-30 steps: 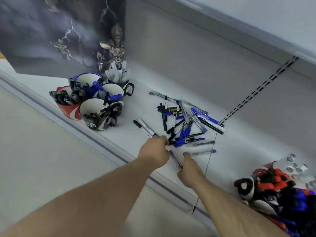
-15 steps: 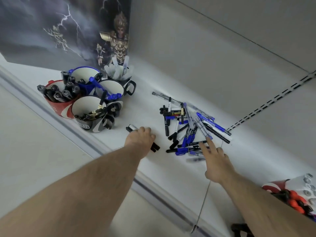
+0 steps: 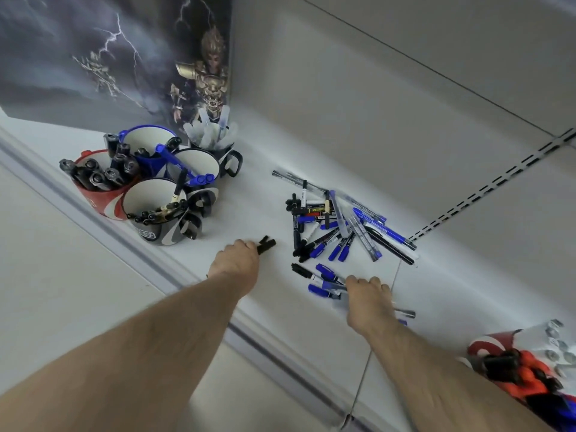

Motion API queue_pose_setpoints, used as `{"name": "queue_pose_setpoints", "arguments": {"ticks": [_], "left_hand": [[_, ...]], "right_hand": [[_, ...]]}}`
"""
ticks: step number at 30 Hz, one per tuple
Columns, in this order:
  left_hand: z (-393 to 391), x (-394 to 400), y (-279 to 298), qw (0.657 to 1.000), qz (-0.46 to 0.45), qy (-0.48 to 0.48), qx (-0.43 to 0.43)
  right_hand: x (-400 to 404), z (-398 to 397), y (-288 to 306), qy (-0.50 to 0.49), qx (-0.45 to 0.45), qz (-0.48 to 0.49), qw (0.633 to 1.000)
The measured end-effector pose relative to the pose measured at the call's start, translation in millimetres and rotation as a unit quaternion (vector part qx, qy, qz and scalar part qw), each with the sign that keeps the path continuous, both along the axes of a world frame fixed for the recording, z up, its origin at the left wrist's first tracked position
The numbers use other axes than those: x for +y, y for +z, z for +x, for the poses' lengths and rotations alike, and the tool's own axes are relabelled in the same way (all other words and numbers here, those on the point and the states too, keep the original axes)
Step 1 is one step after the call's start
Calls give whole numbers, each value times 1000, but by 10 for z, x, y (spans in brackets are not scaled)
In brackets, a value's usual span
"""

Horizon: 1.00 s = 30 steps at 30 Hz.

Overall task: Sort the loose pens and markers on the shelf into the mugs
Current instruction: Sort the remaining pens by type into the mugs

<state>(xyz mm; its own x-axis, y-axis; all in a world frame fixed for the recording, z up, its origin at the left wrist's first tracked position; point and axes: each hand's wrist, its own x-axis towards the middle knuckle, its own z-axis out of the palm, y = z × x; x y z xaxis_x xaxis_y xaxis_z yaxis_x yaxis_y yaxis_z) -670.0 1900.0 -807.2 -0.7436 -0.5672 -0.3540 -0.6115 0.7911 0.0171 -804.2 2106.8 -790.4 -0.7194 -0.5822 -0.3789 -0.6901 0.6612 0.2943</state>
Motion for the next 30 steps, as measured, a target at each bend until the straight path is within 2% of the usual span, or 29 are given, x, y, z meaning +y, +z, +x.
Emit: {"name": "queue_pose_setpoints", "arguments": {"ticks": [4,8,10,14,18,22,23,25,27,30], "left_hand": [[-35,46,99,986,97,129,44],[-2,147,236,938,218,230,137],[56,292,394,886,316,265,209],[185,689,787,693,511,392,325],[336,1197,1043,606,585,389,373],[582,1694,1442,514,695,357,353],[659,1806,1542,512,714,338,337],[817,2006,1687,533,731,284,317],[951,2148,1804,538,735,252,326],[1070,2217,1942,542,733,237,334]], "right_hand": [[168,242,13,-25,-45,0,999],[350,381,133,-137,-153,-41,978],[413,386,287,-210,-211,-76,952],[492,426,846,-304,-294,-184,887],[579,744,1480,-350,-385,-304,798],[754,1184,1966,-360,-464,-346,732],[796,1288,2066,-356,-478,-347,724],[864,1473,2227,-345,-506,-355,707],[915,1633,2373,-351,-517,-366,689],[985,1776,2555,-341,-520,-363,694]]}}
